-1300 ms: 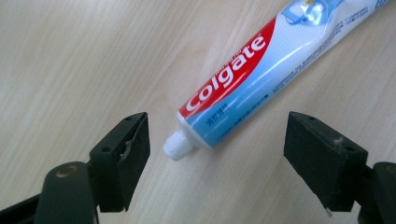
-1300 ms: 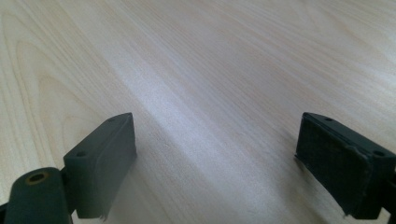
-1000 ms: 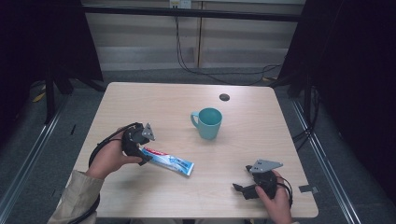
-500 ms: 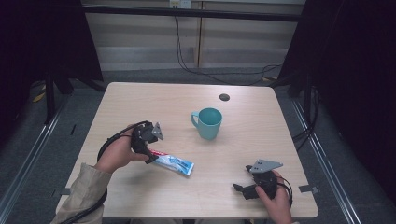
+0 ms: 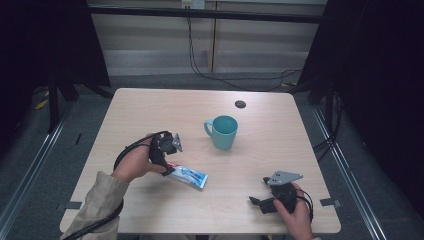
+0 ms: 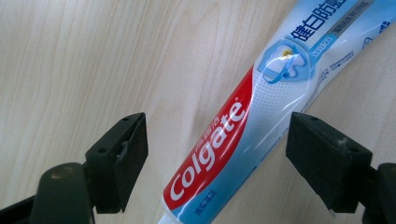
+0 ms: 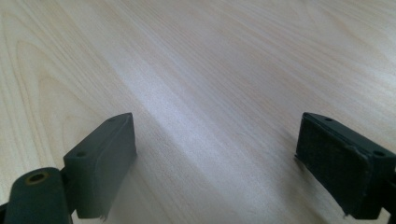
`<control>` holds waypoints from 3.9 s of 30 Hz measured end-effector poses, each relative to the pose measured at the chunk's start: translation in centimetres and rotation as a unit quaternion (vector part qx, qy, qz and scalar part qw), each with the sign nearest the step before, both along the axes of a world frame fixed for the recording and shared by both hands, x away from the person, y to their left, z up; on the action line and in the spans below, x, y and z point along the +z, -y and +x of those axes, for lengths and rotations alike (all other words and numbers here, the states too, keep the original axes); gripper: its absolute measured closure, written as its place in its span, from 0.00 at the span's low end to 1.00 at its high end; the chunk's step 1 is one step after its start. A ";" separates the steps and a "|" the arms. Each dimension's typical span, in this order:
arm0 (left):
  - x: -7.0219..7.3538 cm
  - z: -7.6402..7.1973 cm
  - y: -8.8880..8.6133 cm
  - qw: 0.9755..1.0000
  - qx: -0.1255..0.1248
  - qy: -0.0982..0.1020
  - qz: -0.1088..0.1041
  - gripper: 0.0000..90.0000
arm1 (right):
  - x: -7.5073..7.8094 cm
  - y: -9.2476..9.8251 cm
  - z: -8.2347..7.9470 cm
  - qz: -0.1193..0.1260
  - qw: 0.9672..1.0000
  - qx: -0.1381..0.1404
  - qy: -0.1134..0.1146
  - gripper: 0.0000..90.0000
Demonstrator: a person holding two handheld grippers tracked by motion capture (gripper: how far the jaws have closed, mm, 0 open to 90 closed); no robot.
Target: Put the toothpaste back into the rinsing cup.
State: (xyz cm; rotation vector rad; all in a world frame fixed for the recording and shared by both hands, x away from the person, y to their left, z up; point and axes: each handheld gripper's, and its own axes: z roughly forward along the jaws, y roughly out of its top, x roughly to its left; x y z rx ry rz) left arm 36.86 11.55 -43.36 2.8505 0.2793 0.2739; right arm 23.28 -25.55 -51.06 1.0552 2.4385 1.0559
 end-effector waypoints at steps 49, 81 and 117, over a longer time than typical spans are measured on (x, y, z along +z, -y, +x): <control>-3.4 0.5 0.9 0.995 -0.052 -0.053 0.066 0.38 | 0.0 0.0 0.0 0.001 1.000 0.004 0.000 0.13; 1.7 -0.5 -3.3 0.971 0.085 -0.090 -0.206 0.80 | 0.0 0.0 0.0 0.001 1.000 0.006 0.000 0.13; 1.1 -1.3 -1.4 0.922 0.110 -0.088 -0.360 0.80 | 5.0 -2.5 3.6 0.113 0.993 0.023 0.005 0.16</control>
